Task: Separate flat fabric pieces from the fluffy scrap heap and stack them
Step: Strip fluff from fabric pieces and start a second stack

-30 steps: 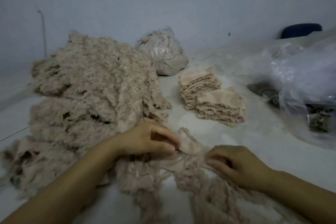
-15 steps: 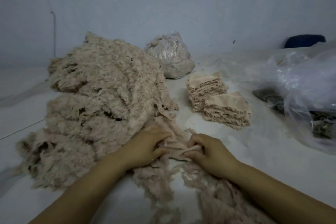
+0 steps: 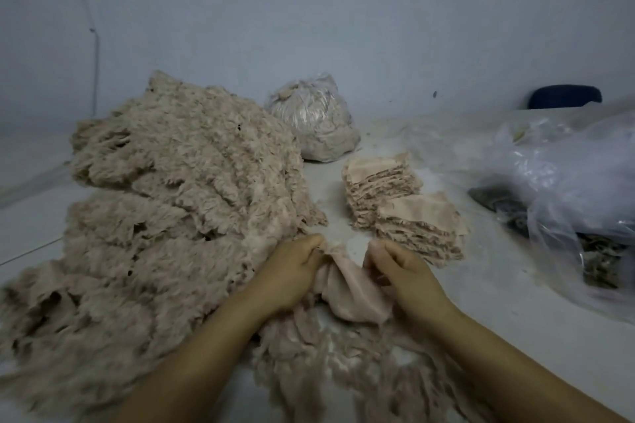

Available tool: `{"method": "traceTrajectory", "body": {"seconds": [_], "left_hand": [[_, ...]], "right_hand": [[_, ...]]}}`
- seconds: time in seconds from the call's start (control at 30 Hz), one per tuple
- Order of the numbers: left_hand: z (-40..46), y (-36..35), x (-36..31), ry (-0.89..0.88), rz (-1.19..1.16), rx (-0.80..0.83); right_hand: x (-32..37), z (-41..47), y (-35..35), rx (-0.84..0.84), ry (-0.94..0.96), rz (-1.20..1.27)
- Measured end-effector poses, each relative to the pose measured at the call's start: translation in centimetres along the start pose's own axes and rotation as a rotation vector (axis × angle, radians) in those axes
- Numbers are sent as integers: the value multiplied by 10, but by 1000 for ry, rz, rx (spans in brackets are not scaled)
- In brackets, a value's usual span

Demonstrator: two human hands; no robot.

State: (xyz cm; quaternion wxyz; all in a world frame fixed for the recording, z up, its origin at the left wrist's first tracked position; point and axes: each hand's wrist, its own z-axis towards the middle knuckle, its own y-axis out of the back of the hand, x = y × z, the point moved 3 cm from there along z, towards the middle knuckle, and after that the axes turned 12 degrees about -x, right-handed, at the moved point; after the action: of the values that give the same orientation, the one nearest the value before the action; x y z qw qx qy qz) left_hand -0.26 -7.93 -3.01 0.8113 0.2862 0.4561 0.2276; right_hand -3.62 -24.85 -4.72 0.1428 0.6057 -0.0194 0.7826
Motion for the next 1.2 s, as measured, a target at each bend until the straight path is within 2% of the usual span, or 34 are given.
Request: {"method": "traceTrajectory", "body": {"seconds": [0.1, 0.2, 0.27, 0.33, 0.4, 0.47, 0.57, 0.63, 0.7, 0.8, 0.87, 0.97, 1.07, 1.13, 1.2], "left_hand": [[4, -14, -14, -42, 104, -75], [11, -22, -19, -30, 22, -81], [13, -21, -6, 8, 54, -45], [11, -17, 19, 129, 129, -23], [9, -11, 32, 218, 85, -40], [8, -11, 22, 157, -69, -59], [2, -33, -7, 147, -371, 70], [-1, -48, -17, 248, -598, 73], [-1, -49, -18, 398, -776, -4], [-1, -46, -7, 676, -1046, -154], [0, -43, -3, 763, -1132, -242], [1, -42, -5, 764, -1124, -140], [-4, -45, -11, 606, -895, -9], [-5, -50, -15, 561, -826, -61], [0, -46, -11, 621, -870, -220]], "right_hand": [[-3, -4, -4, 58, 20, -68], [-6, -2, 0, -80, 111, -155], [-2, 5, 11, -186, 54, -29], [1, 12, 29, -308, -63, 162], [-2, 16, 39, -310, -189, 303], [-6, 14, 34, -195, -237, 289], [-13, 6, 15, -55, -280, 337], [-16, -1, 8, 48, -303, 368], [-19, -5, 6, 118, -338, 386], [-19, -7, 8, 89, -358, 389], [-17, -5, 10, 30, -353, 419], [-18, -4, 9, 33, -316, 435], [-22, -5, 5, 38, -259, 328], [-23, -3, 7, -33, -204, 209], [-21, 3, 15, -148, -99, 18]]}}
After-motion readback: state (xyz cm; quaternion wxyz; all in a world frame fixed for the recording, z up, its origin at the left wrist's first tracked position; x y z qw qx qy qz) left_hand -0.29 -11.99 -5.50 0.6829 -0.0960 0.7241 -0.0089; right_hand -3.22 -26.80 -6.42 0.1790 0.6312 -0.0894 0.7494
